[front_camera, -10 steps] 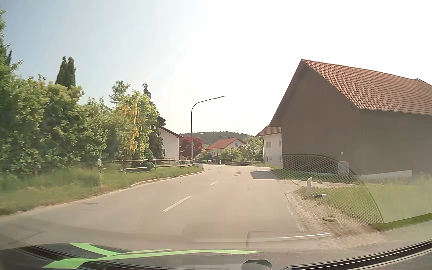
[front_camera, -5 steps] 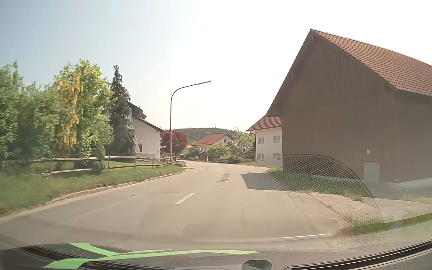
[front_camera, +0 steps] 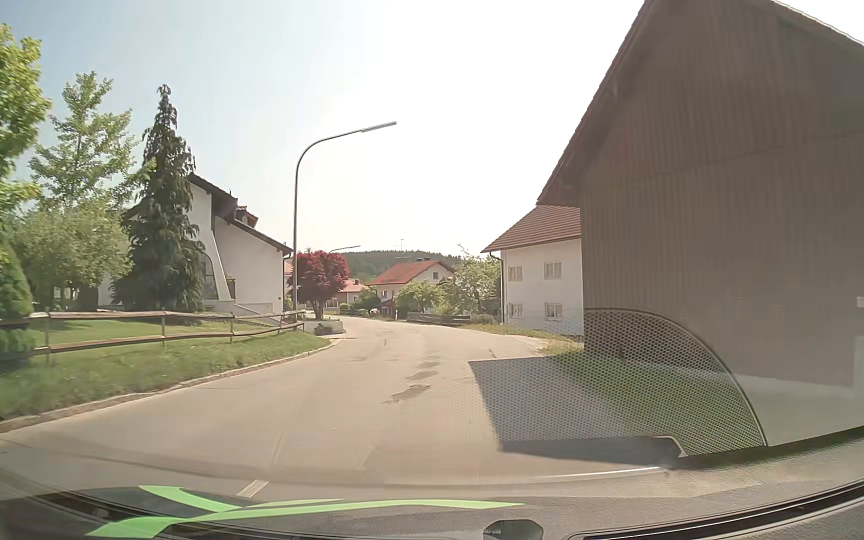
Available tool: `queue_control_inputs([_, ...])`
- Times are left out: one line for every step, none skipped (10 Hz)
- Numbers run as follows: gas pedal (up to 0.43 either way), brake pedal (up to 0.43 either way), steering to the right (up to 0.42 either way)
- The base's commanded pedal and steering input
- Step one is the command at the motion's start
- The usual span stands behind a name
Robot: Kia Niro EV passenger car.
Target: Follow the waypoints while adhering to traffic rules and regulations
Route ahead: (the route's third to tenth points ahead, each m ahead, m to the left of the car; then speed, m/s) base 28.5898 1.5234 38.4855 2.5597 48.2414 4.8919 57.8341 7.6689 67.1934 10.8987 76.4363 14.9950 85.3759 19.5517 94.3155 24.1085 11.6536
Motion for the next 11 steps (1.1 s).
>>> queue_control_inputs([0.028,0.000,0.005])
queue_control_inputs([0.028,0.000,0.004])
queue_control_inputs([0.028,0.000,0.001])
queue_control_inputs([0.028,0.000,-0.004])
queue_control_inputs([0.028,0.000,-0.015])
queue_control_inputs([0.028,0.000,-0.021])
queue_control_inputs([0.028,0.000,-0.023])
queue_control_inputs([0.028,0.000,-0.023])
queue_control_inputs([0.028,0.000,-0.022])
queue_control_inputs([0.028,0.000,-0.022])
queue_control_inputs([0.028,0.000,-0.022])
